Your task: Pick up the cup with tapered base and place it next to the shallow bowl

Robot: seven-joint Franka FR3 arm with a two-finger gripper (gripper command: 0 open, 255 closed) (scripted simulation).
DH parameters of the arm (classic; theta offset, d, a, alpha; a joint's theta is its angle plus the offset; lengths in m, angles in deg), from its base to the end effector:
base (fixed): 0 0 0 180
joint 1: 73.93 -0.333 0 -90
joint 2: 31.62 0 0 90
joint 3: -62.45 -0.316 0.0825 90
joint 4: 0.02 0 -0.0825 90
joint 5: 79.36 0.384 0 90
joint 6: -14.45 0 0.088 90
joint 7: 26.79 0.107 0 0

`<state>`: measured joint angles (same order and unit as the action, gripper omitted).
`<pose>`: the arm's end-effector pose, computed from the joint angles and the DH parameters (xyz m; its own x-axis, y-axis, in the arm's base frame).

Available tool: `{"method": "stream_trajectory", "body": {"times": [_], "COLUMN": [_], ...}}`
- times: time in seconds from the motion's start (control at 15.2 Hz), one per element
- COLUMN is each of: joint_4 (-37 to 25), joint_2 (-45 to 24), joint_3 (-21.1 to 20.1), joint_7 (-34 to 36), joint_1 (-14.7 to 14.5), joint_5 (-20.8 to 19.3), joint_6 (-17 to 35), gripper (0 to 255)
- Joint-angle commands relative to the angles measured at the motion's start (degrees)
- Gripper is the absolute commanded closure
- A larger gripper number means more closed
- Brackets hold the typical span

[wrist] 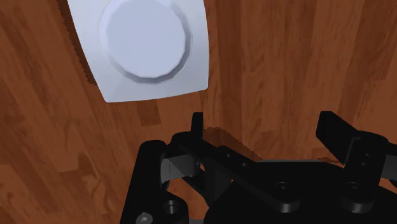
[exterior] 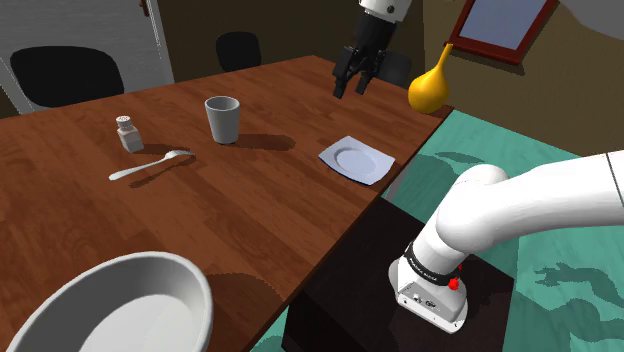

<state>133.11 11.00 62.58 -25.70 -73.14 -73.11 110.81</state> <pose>0.3300 0.0050 0.6036 0.9940 -0.0465 0.0991 -0.0352 -0.9930 -0.1123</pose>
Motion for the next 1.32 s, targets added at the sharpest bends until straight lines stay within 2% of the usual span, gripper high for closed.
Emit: {"method": "stream_trajectory", "body": {"times": [0.0,0.66,1.25], "joint_4": [0.0,-9.5,-24.6], "joint_2": [0.0,-21.0,-41.1], "joint_3": [0.0,-4.0,-6.4], "joint_7": [0.0,5.3,10.6], "joint_1": [0.0,-0.3,-0.7], "joint_5": [0.0,1.0,-0.8], "joint_6": [0.0,11.6,16.6], "gripper": [0,0,0]}}
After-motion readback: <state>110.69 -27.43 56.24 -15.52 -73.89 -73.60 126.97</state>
